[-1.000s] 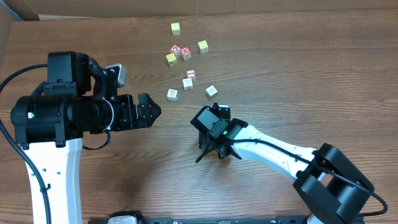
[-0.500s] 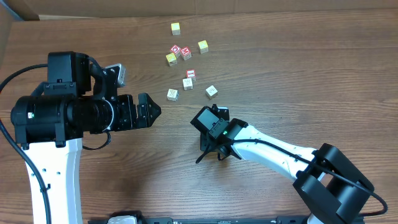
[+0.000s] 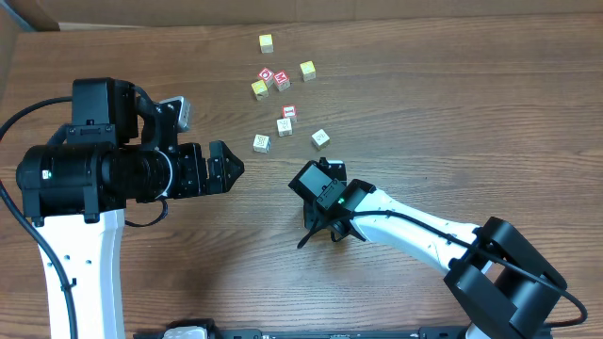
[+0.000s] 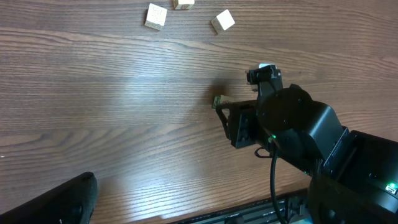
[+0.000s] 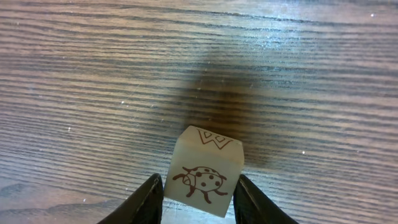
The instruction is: Flip 5 blocks
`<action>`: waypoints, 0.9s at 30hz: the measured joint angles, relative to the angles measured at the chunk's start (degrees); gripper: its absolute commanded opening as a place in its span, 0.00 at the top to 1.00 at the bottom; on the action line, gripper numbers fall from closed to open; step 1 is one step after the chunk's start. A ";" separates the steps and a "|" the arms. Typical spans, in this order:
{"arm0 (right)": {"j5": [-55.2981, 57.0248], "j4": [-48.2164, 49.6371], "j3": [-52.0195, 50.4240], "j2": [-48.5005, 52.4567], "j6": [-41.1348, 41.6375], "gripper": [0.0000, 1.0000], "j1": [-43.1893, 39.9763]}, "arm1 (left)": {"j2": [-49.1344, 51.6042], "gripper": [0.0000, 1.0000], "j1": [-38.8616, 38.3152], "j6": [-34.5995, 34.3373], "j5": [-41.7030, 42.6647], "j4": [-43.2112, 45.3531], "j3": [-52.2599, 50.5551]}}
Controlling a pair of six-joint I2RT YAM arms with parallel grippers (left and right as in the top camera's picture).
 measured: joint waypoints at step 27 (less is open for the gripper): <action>0.42 -0.09 0.00 0.00 -6.97 0.61 0.00 | 0.00 0.00 0.00 0.00 0.00 0.00 0.00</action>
